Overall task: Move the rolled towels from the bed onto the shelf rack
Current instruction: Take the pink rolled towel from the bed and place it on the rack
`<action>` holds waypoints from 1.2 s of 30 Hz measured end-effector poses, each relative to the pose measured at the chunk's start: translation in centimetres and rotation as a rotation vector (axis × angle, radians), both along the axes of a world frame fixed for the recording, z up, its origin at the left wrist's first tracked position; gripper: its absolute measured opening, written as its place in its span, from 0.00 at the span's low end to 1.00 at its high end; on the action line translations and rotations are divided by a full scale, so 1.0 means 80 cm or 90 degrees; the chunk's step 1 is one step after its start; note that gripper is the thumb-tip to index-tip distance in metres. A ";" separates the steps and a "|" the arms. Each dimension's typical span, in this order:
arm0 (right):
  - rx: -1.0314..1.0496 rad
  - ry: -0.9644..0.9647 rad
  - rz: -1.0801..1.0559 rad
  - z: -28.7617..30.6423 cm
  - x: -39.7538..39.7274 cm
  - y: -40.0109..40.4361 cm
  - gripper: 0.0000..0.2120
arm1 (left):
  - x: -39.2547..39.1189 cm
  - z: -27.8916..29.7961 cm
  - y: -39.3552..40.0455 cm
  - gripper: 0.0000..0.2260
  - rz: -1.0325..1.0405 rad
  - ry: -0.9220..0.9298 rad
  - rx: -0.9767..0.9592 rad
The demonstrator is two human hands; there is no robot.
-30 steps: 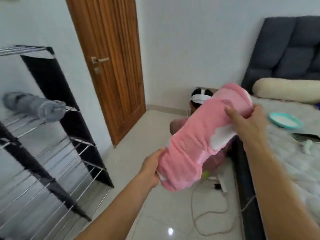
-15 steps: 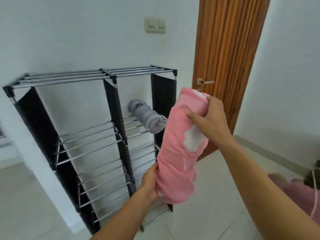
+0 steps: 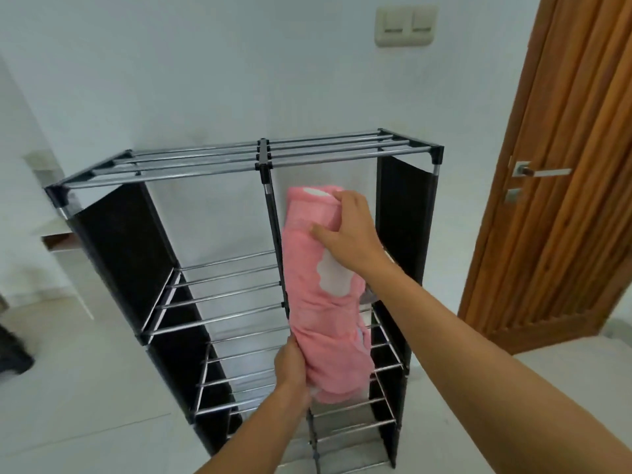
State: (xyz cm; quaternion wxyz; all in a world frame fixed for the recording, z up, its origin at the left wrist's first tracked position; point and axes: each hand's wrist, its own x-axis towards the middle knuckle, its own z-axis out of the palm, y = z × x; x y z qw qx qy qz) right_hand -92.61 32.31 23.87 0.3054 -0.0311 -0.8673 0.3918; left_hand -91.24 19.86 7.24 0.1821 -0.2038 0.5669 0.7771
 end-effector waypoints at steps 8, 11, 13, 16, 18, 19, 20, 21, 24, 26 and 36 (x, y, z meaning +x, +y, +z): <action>-0.144 -0.058 -0.007 0.006 -0.112 0.028 0.29 | -0.057 0.011 -0.006 0.14 0.045 0.087 -0.064; -0.143 -0.097 -0.034 -0.001 -0.142 0.042 0.30 | -0.070 0.015 -0.001 0.16 0.013 0.095 -0.059; -0.137 -0.120 -0.052 -0.006 -0.158 0.053 0.30 | -0.074 0.023 0.005 0.17 -0.011 0.091 -0.031; -0.122 -0.143 -0.093 -0.011 -0.175 0.068 0.32 | -0.082 0.034 0.018 0.16 -0.071 0.075 0.023; -0.121 -0.138 -0.106 -0.010 -0.183 0.079 0.33 | -0.090 0.041 0.029 0.16 -0.097 0.068 0.065; -0.119 -0.131 -0.105 -0.010 -0.188 0.082 0.35 | -0.095 0.044 0.033 0.15 -0.102 0.065 0.083; -0.114 -0.129 -0.099 -0.009 -0.192 0.084 0.37 | -0.101 0.046 0.036 0.13 -0.100 0.060 0.105; -0.111 -0.132 -0.086 -0.008 -0.196 0.083 0.39 | -0.105 0.047 0.037 0.13 -0.095 0.054 0.132; -0.098 -0.166 -0.025 -0.007 -0.207 0.065 0.44 | -0.112 0.045 0.041 0.16 -0.072 0.058 0.199; -0.029 -0.237 -0.002 -0.014 -0.216 0.051 0.42 | -0.112 0.043 0.045 0.17 -0.059 0.070 0.209; 0.124 -0.456 -0.003 -0.058 -0.221 0.034 0.38 | -0.077 0.045 0.014 0.33 -0.246 0.167 -0.129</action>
